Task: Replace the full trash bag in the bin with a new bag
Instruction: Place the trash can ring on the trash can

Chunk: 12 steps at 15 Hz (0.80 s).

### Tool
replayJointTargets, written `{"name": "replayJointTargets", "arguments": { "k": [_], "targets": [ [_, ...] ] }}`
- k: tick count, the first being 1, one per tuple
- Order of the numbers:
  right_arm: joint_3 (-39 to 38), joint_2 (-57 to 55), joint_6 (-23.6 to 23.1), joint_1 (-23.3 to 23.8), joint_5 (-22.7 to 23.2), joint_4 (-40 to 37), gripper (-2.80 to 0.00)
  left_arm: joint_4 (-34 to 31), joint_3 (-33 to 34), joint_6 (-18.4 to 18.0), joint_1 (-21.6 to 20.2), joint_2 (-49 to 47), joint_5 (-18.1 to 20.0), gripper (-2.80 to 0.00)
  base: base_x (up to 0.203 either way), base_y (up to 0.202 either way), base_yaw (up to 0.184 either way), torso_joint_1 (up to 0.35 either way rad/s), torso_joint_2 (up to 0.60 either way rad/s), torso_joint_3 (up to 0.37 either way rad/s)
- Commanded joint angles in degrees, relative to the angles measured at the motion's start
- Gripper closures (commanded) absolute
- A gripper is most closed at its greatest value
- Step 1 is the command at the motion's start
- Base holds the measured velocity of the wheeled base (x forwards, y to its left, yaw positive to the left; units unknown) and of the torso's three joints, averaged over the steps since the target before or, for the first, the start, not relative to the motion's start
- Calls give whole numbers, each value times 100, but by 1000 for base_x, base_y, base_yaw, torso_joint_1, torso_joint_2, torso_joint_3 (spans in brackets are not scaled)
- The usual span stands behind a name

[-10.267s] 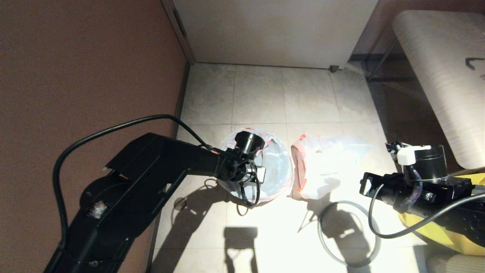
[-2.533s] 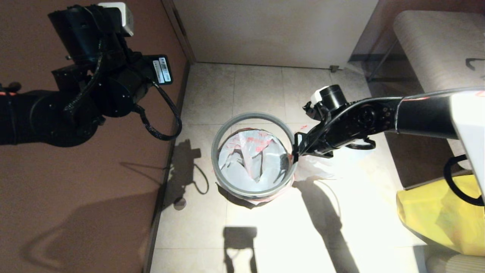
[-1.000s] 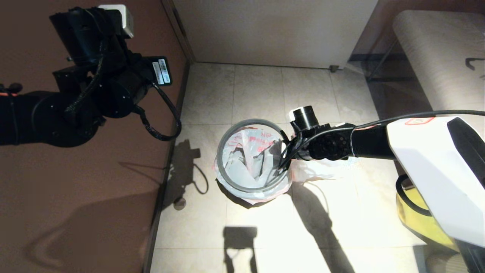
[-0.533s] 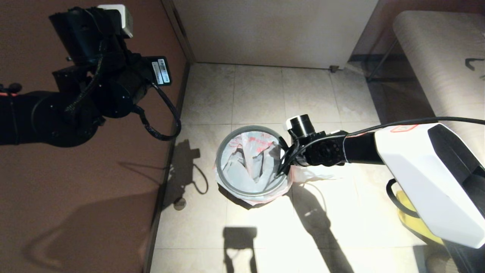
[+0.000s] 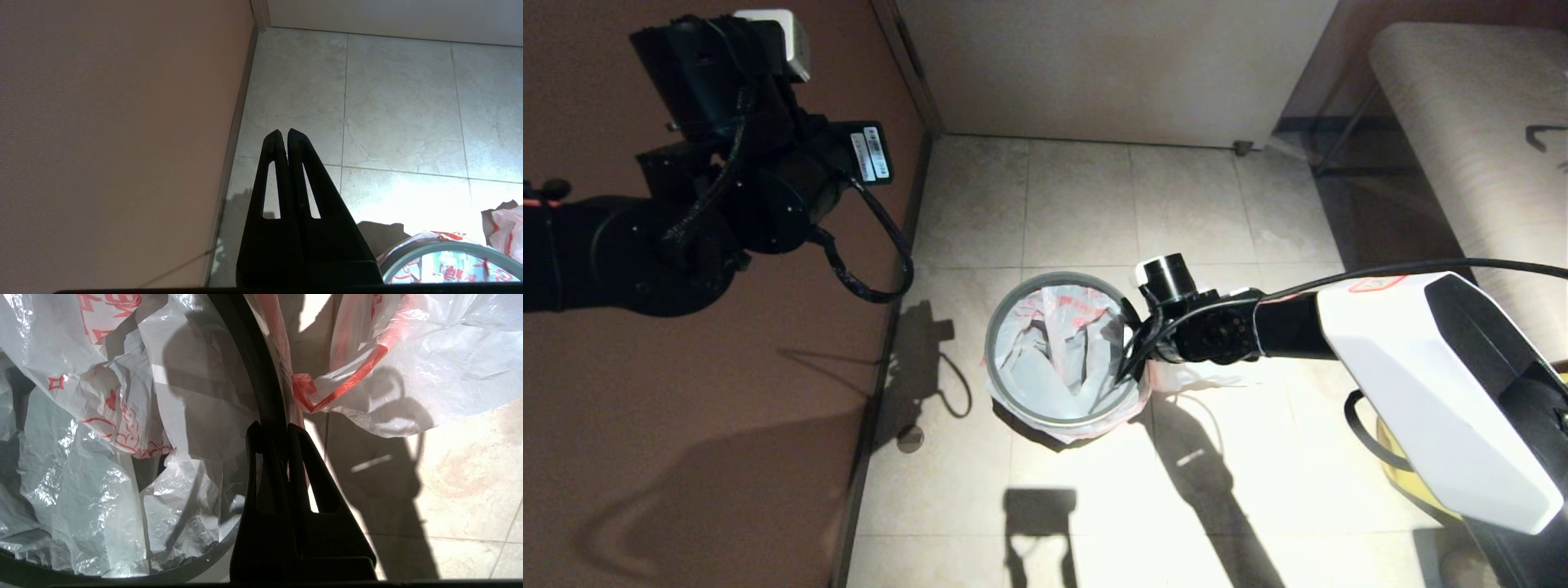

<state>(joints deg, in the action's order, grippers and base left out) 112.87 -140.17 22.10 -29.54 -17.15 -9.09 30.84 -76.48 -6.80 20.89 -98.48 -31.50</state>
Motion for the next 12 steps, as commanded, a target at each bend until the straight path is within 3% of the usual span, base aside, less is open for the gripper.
{"name": "replayJointTargets", "arguments": {
  "k": [1, 3, 9, 12],
  "targets": [
    [-4, -10, 13, -64, -158, 28, 0, 10, 2, -5, 2, -14, -23, 0, 0, 0, 0, 0, 0, 0],
    [-12, 126, 13, -115, -357, 31, 0, 10, 2, -5, 2, -14, -23, 0, 0, 0, 0, 0, 0, 0],
    [-597, 950, 49, -215, -300, -36, 0, -17, 11, -5, 11, -22, -23, 0, 0, 0, 0, 0, 0, 0],
    [-727, 764, 51, -127, -250, 1, 0, -17, 11, -5, 11, -22, -22, 0, 0, 0, 0, 0, 0, 0]
  ]
}}
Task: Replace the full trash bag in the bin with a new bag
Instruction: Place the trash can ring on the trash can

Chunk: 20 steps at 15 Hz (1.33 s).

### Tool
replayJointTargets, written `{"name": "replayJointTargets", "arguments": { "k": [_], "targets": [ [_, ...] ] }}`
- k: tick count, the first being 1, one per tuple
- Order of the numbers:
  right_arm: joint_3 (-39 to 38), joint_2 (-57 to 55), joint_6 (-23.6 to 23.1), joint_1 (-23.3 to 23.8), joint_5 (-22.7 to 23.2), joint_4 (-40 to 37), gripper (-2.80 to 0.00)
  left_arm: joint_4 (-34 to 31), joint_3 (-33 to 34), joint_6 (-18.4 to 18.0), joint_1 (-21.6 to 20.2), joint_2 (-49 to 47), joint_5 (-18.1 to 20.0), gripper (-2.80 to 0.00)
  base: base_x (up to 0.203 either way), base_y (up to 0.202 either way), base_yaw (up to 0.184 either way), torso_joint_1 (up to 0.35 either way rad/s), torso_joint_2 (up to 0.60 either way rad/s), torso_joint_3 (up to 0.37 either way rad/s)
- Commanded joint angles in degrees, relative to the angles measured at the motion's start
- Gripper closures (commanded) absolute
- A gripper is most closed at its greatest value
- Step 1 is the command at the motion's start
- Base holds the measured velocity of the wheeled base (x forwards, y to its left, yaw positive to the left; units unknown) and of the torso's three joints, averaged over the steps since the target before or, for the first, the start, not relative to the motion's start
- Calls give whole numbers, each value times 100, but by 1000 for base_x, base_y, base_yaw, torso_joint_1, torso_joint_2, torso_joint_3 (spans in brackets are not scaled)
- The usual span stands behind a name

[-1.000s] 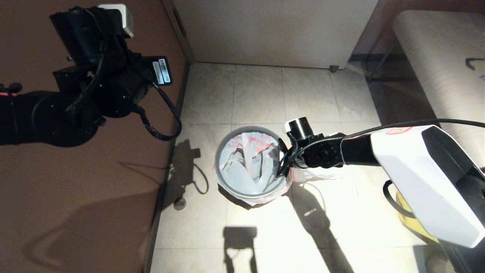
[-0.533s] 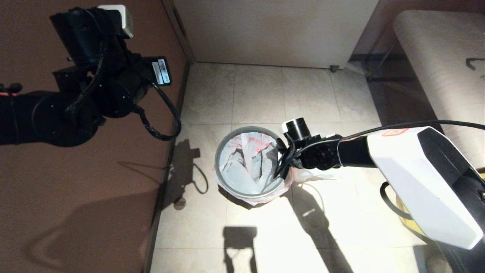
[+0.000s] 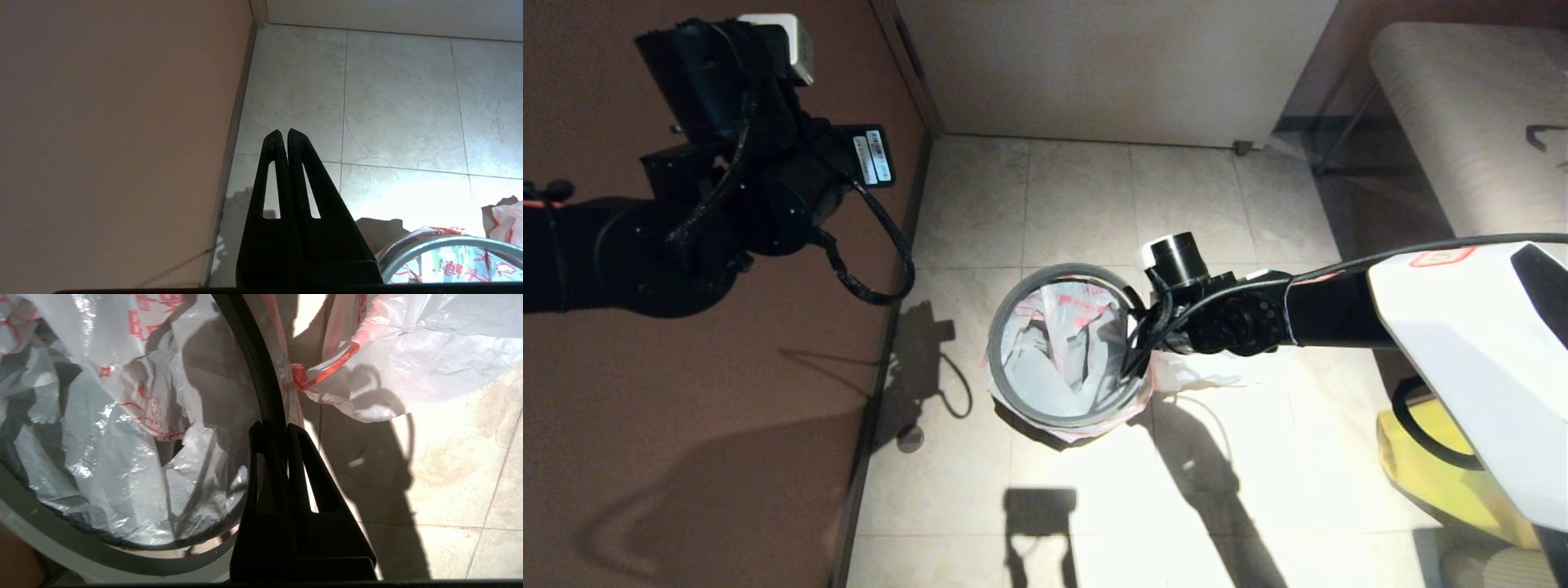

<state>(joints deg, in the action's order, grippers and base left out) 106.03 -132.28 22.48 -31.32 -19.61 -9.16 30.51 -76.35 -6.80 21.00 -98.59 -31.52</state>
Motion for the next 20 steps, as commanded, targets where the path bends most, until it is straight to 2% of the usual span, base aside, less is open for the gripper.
{"name": "replayJointTargets", "arguments": {
  "k": [1, 9, 19, 20],
  "targets": [
    [-11, -97, 14, 64, 6, 18, 0, 16, 6, -5, 0, -12, -20, 0, 0, 0, 0, 0, 0, 0],
    [665, -773, -25, 71, 12, 33, 0, 34, -12, -5, 0, -29, -20, 0, 0, 0, 0, 0, 0, 0],
    [674, -922, -191, 129, -42, 72, 0, 42, -11, -5, -2, -29, -20, 0, 0, 0, 0, 0, 0, 0],
    [674, -939, -193, 119, -57, 96, -280, 42, -12, -5, -9, -29, -20, 0, 0, 0, 0, 0, 0, 0]
  ]
}}
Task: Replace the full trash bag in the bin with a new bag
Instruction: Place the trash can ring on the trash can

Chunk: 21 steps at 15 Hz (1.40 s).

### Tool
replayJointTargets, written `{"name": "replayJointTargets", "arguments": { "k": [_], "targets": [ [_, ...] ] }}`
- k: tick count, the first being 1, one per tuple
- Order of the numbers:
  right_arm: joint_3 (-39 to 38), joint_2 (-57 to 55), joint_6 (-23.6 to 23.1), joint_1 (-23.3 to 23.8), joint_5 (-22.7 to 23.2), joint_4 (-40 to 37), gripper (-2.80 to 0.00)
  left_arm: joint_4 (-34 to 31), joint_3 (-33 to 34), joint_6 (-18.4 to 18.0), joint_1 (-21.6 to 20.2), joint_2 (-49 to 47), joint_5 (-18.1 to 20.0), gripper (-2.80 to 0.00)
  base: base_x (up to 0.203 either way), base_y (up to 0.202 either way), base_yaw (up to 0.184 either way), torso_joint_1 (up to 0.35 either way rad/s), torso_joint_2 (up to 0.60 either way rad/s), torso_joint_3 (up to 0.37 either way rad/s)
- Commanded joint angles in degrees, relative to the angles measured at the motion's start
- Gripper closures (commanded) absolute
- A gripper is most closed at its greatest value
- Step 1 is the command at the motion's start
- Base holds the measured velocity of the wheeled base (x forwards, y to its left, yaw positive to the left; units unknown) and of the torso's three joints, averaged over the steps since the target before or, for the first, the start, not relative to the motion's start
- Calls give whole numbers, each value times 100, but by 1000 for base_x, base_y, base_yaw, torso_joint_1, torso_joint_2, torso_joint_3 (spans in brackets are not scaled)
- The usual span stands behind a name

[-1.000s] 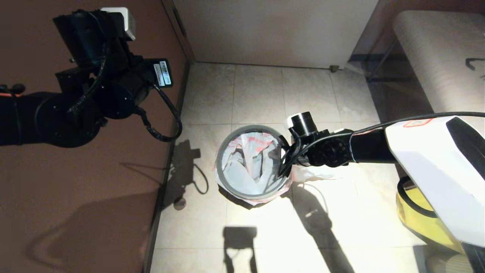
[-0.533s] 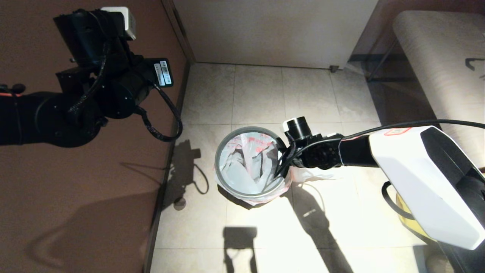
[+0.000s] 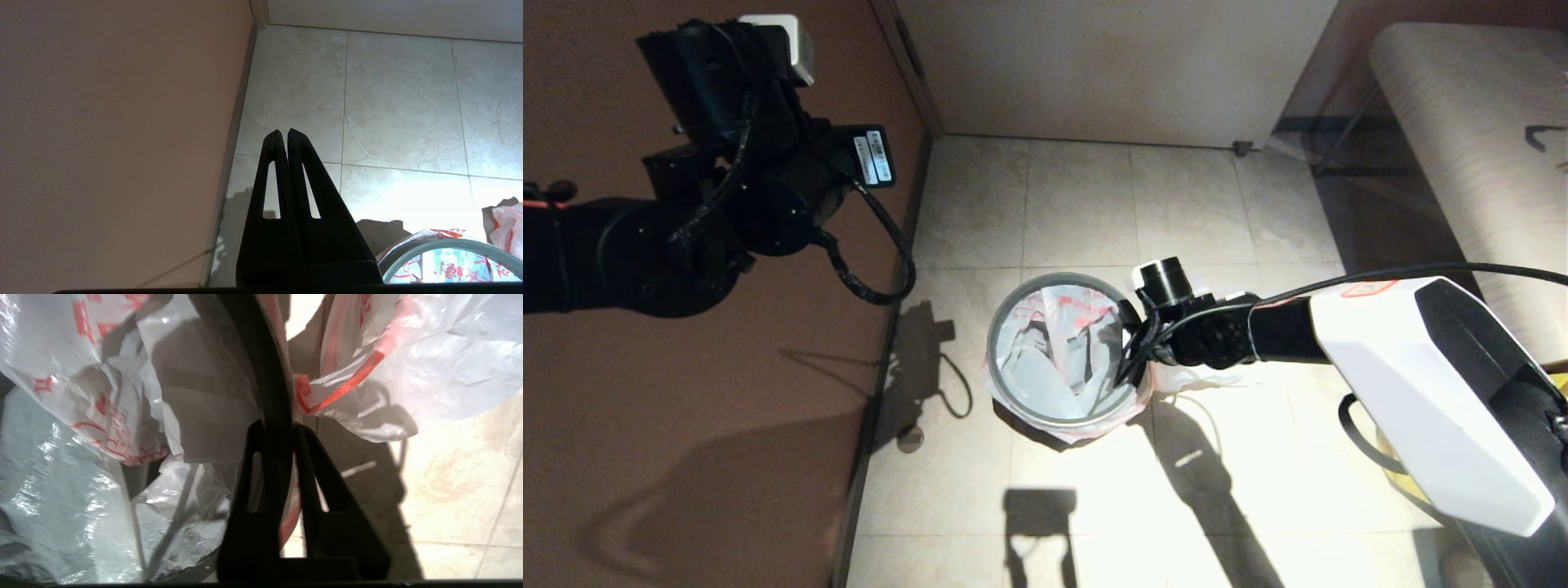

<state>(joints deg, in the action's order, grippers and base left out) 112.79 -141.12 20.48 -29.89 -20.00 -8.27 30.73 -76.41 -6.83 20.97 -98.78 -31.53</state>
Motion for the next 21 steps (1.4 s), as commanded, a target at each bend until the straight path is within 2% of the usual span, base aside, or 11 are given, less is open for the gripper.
{"name": "replayJointTargets", "arguments": {
  "k": [1, 7, 8, 9, 10, 11, 13, 15, 18, 19, 21],
  "targets": [
    [-6, -38, -69, -38, -21, 80, -280, 21, -5, -3, 1, -1, -20, 0, 0, 0, 0, 0, 0, 0],
    [-362, 646, -6, -197, 6, 50, -280, -23, 21, -3, 13, -19, -11, 0, 0, 0, 0, 0, 0, 0],
    [-679, 965, 126, -199, 152, 54, -280, -23, 21, -3, 42, -35, -11, 0, 0, 0, 0, 0, 0, 0],
    [-1106, 1301, 318, -198, 588, 46, -280, -28, 28, -3, 115, -21, -11, 0, 0, 0, 0, 0, 0, 0],
    [-1442, 1551, 531, -180, 1443, 38, 0, -73, 55, -3, 152, -44, -11, 0, 0, 0, 0, 0, 0, 0],
    [-1719, 1780, 728, -114, 2300, 37, 0, -208, 78, -3, 206, -77, 23, 0, 0, 0, 0, 0, 0, 0],
    [-1938, 1950, 1016, 179, 3540, 72, 0, -398, 207, 175, 343, -306, 304, 0, 0, 0, 0, 0, 0, 0],
    [-1958, 1878, 1096, 480, 4277, 237, 0, -134, 493, 1327, 555, -393, 1109, 0, 0, 0, 0, 0, 0, 0],
    [-1984, 1554, 883, 563, 4583, 755, 0, 109, 1244, 3164, 456, -506, 3229, 0, 0, 0, 0, 0, 0, 0],
    [-1981, 1463, 887, 582, 4597, 897, 0, 152, 1363, 3576, 345, -723, 3597, 0, 0, 0, 0, 0, 0, 0],
    [-1932, 1283, 888, 628, 4671, 1122, 0, 452, 1521, 3912, 176, -1259, 3941, 0, 0, 0, 0, 0, 0, 0]
  ]
}}
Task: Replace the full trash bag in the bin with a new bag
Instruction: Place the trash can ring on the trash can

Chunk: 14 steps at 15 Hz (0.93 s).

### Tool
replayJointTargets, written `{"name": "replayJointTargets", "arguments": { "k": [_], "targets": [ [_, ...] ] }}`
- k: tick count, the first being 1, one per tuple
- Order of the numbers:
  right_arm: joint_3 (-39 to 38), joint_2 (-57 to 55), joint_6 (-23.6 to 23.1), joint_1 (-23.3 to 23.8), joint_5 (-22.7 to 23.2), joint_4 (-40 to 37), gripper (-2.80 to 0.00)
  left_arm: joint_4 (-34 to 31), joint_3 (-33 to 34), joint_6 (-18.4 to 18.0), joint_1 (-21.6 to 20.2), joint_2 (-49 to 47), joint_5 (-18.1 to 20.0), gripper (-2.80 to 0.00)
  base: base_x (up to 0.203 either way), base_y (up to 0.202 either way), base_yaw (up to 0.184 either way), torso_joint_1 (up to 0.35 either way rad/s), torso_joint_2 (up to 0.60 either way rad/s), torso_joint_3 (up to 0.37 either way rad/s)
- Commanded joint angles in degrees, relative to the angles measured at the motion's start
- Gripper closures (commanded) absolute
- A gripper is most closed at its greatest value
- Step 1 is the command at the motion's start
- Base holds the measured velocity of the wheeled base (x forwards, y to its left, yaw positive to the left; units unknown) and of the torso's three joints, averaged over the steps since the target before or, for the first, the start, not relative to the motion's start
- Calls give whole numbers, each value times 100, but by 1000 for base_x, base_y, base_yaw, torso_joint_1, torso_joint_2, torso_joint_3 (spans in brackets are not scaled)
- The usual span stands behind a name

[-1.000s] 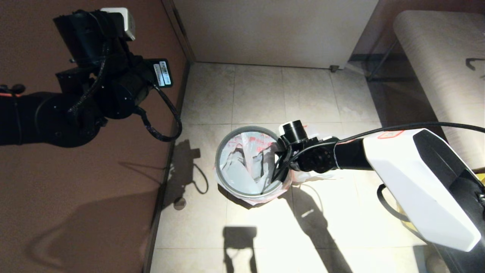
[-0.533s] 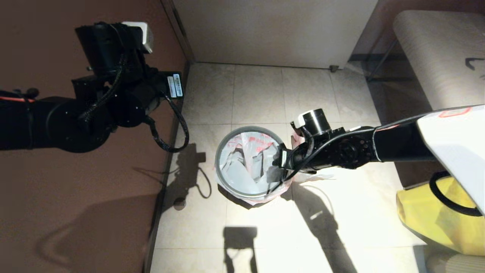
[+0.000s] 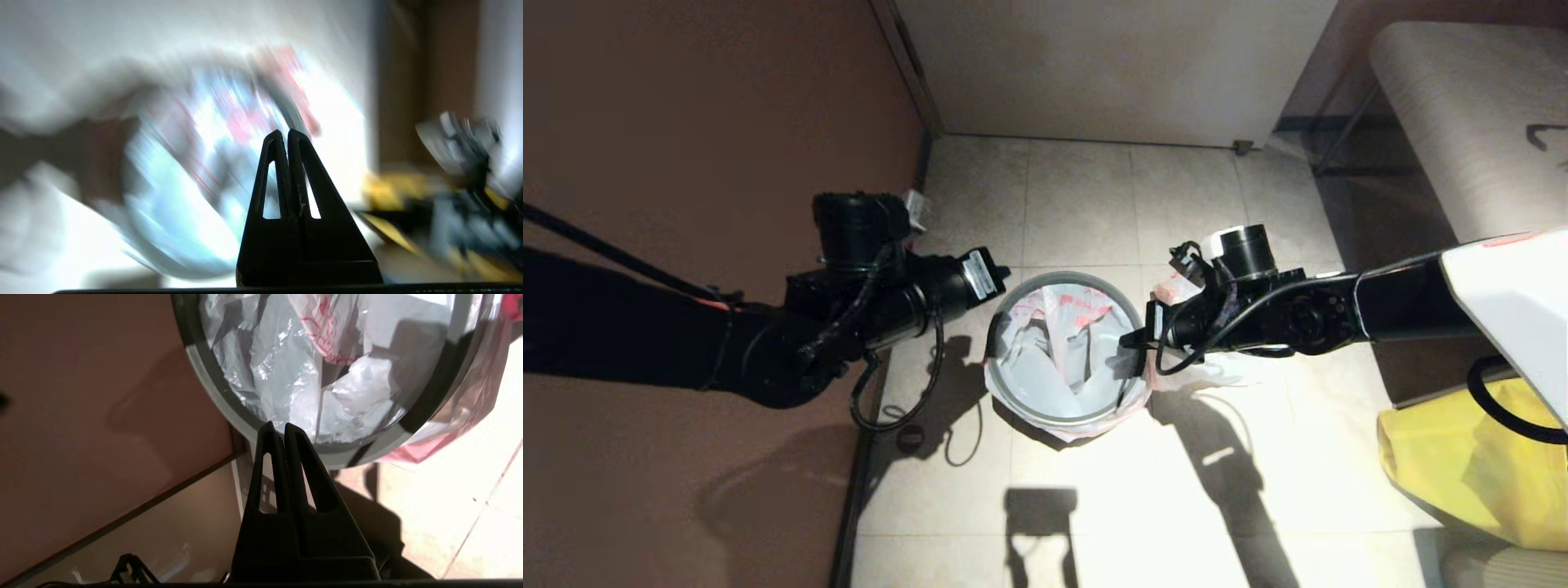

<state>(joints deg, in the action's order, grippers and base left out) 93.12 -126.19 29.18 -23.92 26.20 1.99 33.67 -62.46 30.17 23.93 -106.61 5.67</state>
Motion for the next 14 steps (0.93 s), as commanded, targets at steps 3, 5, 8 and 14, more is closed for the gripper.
{"name": "replayJointTargets", "arguments": {
  "k": [3, 5, 8, 14],
  "targets": [
    [239, -624, 5, 91, 156, 224, 0, 1056, 304, 371, -374, -1336, 782, 0, 0, 0, 0, 0, 0, 0],
    [529, -1046, -6, 159, 134, 302, 0, 1441, 265, 518, -630, -1740, 1099, 0, 0, 0, 0, 0, 0, 0],
    [680, -1414, -3, 180, 111, 838, 0, 1529, 251, 552, -827, -2153, 1248, 0, 0, 0, 0, 0, 0, 0],
    [853, -1736, -8, 196, 88, 856, 0, 1915, 67, 543, -1109, -3059, 1287, 0, 0, 0, 0, 0, 0, 0]
  ]
}}
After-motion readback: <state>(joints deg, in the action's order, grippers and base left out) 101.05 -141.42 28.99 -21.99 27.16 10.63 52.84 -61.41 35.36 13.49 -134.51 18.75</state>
